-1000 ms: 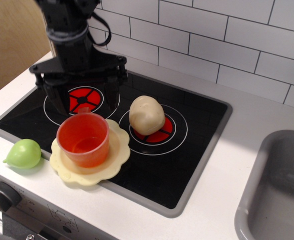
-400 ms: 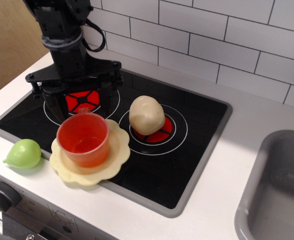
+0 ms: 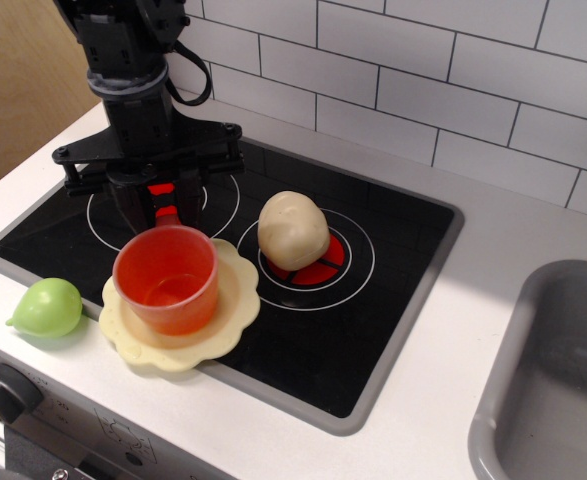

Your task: Take cup off plate

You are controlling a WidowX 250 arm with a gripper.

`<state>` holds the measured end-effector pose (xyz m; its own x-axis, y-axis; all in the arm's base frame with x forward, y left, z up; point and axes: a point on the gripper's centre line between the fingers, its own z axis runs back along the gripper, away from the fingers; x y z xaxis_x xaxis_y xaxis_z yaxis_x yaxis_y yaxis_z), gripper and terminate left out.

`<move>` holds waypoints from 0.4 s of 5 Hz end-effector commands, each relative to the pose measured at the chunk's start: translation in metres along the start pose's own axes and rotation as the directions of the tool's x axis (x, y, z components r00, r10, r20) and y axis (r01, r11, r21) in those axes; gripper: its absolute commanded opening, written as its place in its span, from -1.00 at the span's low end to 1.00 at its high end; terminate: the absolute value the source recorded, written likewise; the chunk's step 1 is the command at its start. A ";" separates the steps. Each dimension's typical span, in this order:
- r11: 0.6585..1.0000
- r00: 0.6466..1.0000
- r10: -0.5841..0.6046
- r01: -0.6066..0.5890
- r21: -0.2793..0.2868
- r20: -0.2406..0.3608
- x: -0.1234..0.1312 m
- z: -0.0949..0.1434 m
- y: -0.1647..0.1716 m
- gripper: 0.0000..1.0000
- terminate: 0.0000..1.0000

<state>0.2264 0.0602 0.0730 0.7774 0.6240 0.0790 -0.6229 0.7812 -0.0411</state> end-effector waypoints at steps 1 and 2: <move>0.999 0.999 0.028 -0.028 -0.022 0.016 0.014 0.014 -0.006 -1.00 -1.00; 0.999 1.000 0.019 -0.019 -0.030 -0.013 0.009 0.032 -0.011 -1.00 -1.00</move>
<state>0.2291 0.0536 0.0923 0.7689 0.6393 0.0064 -0.6381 0.7681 -0.0532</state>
